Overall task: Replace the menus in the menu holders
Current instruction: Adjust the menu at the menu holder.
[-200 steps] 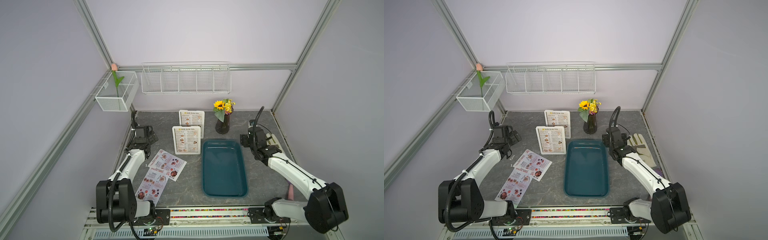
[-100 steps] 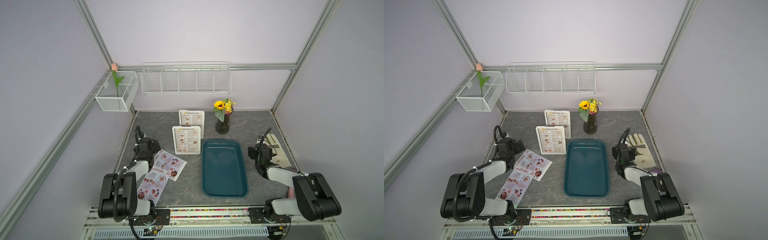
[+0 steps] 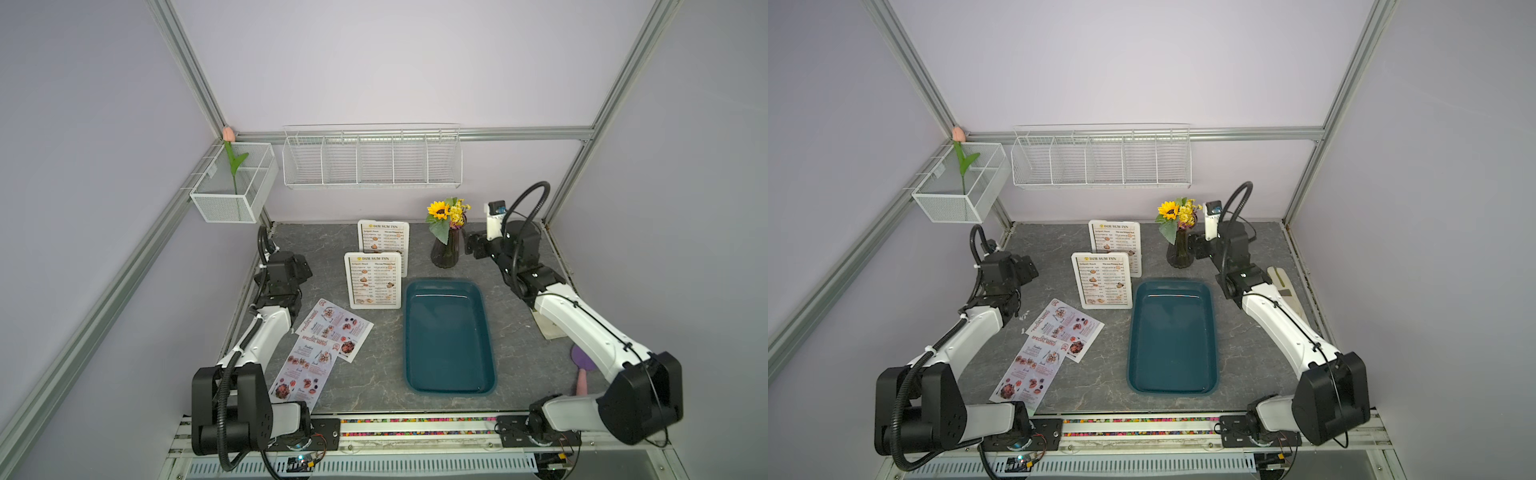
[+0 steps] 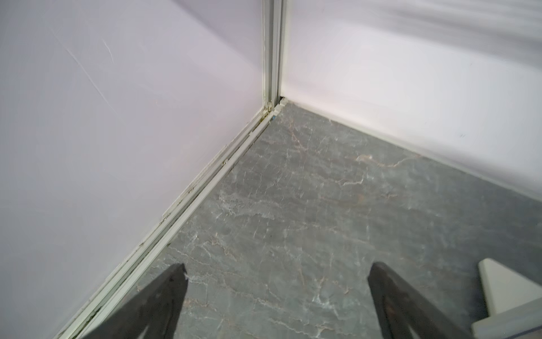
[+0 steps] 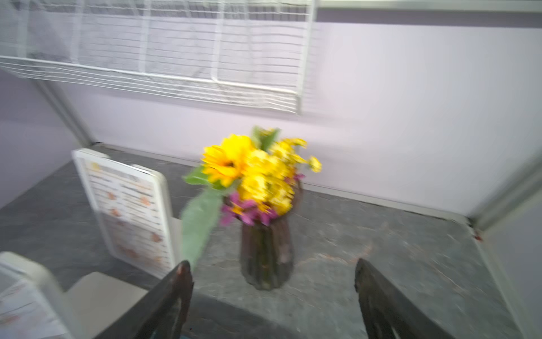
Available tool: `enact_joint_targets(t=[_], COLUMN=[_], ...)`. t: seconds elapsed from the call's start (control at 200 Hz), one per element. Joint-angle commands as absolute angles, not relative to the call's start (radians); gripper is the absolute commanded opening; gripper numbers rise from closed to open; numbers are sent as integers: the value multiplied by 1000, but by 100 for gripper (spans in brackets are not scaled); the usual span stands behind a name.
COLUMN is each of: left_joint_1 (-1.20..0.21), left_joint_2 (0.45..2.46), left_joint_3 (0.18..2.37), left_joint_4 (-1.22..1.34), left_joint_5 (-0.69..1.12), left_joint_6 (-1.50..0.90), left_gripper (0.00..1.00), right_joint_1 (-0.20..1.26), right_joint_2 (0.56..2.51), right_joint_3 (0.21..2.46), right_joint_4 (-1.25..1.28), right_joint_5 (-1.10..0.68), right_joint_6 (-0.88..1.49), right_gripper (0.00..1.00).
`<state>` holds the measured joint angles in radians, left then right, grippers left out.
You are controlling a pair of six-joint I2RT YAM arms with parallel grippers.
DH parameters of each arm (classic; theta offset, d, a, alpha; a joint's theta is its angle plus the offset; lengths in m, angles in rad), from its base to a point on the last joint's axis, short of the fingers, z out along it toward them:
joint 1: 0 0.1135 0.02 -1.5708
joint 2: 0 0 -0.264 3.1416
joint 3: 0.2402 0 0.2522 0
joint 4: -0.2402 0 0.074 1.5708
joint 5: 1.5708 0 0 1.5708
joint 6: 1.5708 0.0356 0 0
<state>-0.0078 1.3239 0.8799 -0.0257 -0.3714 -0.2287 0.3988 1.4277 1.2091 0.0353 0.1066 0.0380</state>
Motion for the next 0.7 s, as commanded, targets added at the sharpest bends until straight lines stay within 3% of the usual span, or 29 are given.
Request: enact_joint_targets(t=[0.0,0.305,0.695], left_joint_1=[-17,-134,-169], left_joint_2=[1328,1284,1140], left_joint_3=[1011,1101,999], left_joint_4=[-346,-613,-634], left_joint_5=[-402,-380,-293], left_joint_6=[-292,-352,-393], left_gripper=[99,99,99], right_joint_1=[479,592,582], right_joint_2=[1573,1958,2116], right_joint_3=[1349,1830,2011], right_joint_4=[-168,-320,-331], right_joint_5=[14,148,180], right_joint_6=[71,146,185], right_gripper=[89,90,90])
